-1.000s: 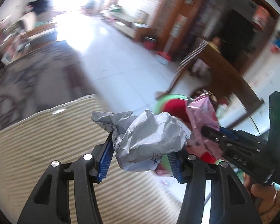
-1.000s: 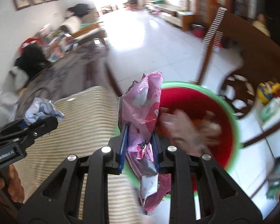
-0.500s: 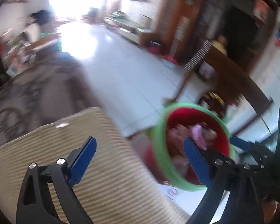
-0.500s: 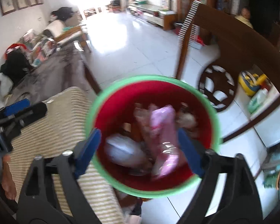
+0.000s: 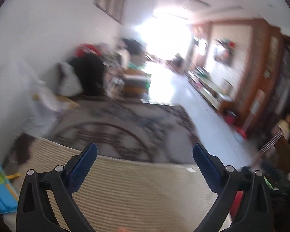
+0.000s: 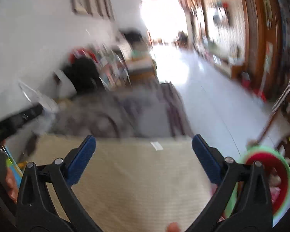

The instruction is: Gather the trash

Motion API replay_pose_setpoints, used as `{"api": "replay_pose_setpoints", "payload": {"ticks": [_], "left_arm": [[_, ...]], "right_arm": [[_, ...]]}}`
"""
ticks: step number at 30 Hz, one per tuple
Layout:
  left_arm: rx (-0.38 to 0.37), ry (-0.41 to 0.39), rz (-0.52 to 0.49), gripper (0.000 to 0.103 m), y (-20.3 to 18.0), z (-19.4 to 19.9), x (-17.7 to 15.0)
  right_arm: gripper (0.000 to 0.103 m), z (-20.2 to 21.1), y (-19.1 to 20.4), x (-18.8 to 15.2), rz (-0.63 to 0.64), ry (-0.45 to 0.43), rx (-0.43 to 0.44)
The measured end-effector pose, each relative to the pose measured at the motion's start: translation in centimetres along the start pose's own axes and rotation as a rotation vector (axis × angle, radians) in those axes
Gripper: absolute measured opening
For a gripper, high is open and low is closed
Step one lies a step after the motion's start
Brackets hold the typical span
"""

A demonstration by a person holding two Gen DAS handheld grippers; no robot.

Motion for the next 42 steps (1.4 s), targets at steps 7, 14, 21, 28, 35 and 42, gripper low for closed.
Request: {"api": "replay_pose_setpoints", "payload": {"ticks": [7, 14, 21, 28, 35, 42], "left_arm": [[0.22, -0.129, -0.036, 0.095, 8.2, 1.0, 2.1], [0.1, -0.07, -0.003, 0.095, 13.2, 0.7, 1.9], [0.127, -0.087, -0.035, 0.095, 15.2, 0.6, 1.6], [0.131, -0.07, -0.014, 0.095, 16.7, 0.3, 1.4], [0.139, -0.062, -0.001, 0.095, 17.7, 0.0, 1.3], [0.131, -0.056, -0.005, 0.095, 17.5, -0.1, 1.3]], "right_arm": [[0.098, -3.6, 9.3, -0.2, 0.071, -0.047, 0.02], [0.098, -4.9, 14.4, -1.4, 0.106, -0.001, 0.033], [0.098, -4.9, 16.5, -2.2, 0.102, 0.005, 0.027], [0.098, -4.9, 17.6, -2.7, 0.104, 0.02, 0.014], [0.098, -5.1, 17.8, -2.9, 0.11, 0.033, 0.012], [0.098, -5.1, 17.5, -2.9, 0.109, 0.033, -0.015]]}}
Point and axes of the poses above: each gripper's, at about its wrist camera, not at the fingertips, and z roughly against the way its jaws point, y to its left, x to its top, the point moved 4 cm from there along -z, roughly the way its jaws point, and after that the axes turned 12 degrees about x, right-handed, at the moved point
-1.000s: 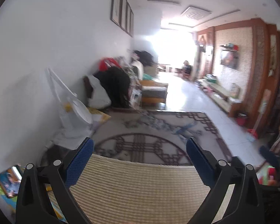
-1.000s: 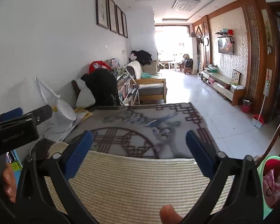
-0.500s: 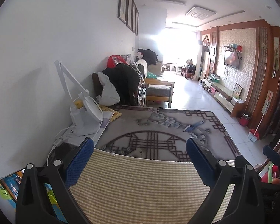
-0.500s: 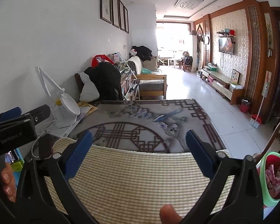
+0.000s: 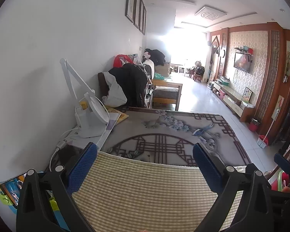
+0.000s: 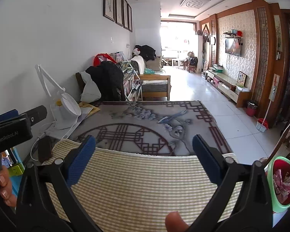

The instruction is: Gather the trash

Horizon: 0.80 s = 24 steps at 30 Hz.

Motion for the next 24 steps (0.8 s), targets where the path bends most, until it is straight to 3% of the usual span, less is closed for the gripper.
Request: {"api": "replay_pose_setpoints", "payload": {"ticks": [24], "left_arm": [[-0.007, -0.001, -0.03, 0.095, -1.2, -0.3, 0.1]], "right_arm": [[0.098, -0.5, -0.9, 0.2, 0.002, 0.007, -0.015]]}}
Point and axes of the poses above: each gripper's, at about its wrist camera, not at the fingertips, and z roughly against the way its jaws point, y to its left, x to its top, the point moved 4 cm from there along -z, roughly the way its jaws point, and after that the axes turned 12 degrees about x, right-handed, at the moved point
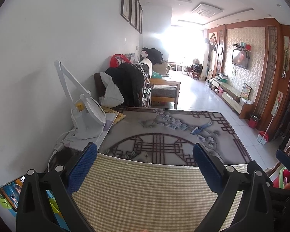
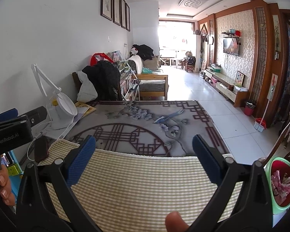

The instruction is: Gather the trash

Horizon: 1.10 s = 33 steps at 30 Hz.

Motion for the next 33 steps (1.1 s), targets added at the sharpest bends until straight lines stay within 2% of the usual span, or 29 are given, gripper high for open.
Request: {"api": "replay_pose_setpoints", "payload": {"ticks": [15, 26, 31, 33], "left_arm": [[0.014, 0.017, 0.012, 0.095, -0.2, -0.7, -0.2], [-0.008, 0.035, 0.009, 0.095, -0.8, -1.6, -0.5], [-0.042, 0.029, 0.008, 0.095, -1.5, -2.1, -0.8], [-0.042, 0.053, 0.013, 0.095, -1.7, -3.1, -0.9]], "right_arm": [[0.098, -0.4, -0.4, 0.0, -0.002, 0.007, 0.0], [0.098, -1.7, -1.4, -0.7, -0.014, 0.029, -0.001], [0.098, -3.1, -2.3, -1.5, -0.039, 0.072, 0.005], [0.098, -4.5, -3.2, -2.5, -0.07, 0.113, 0.018]]}}
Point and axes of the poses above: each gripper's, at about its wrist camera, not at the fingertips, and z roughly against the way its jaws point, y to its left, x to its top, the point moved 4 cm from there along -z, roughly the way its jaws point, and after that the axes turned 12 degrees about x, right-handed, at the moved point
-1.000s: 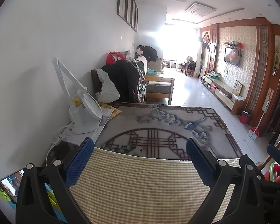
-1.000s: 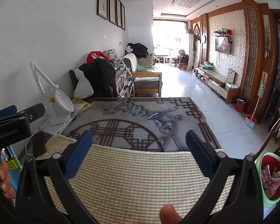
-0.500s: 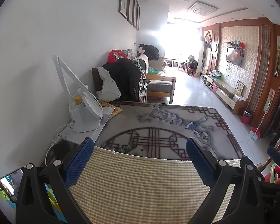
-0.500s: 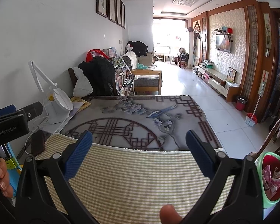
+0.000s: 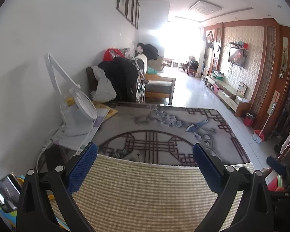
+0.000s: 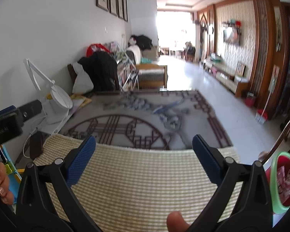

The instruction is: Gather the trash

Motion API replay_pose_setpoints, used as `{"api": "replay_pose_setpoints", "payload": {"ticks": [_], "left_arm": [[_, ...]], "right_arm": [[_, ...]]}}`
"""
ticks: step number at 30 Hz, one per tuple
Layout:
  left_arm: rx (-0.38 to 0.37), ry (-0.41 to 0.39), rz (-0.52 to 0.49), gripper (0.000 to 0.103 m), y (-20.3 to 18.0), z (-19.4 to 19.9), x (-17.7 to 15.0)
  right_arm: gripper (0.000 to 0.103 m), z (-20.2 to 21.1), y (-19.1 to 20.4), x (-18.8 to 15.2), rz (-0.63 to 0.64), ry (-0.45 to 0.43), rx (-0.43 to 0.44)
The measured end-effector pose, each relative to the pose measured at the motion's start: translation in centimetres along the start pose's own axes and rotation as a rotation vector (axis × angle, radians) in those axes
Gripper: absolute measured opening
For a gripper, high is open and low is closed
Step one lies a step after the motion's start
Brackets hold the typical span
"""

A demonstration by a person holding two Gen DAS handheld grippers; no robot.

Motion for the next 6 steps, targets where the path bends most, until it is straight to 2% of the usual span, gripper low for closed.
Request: {"api": "replay_pose_setpoints", "payload": {"ticks": [3, 6], "left_arm": [[-0.035, 0.106, 0.02, 0.095, -0.1, -4.5, -2.3], [0.034, 0.227, -0.073, 0.095, 0.1, -9.6, -6.4]], "right_arm": [[0.098, -3.5, -2.4, -2.9, -0.019, 0.084, -0.049], [0.098, -7.6, -5.8, -7.0, -0.039, 0.203, -0.116]]}}
Point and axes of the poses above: each gripper's, at about its wrist camera, not at the fingertips, and z roughly against the way its jaws point, y to its left, x to its top, the point moved 4 cm from there along -z, roughly the way its jaws point, and after that the axes turned 12 degrees about x, right-handed, at the moved point
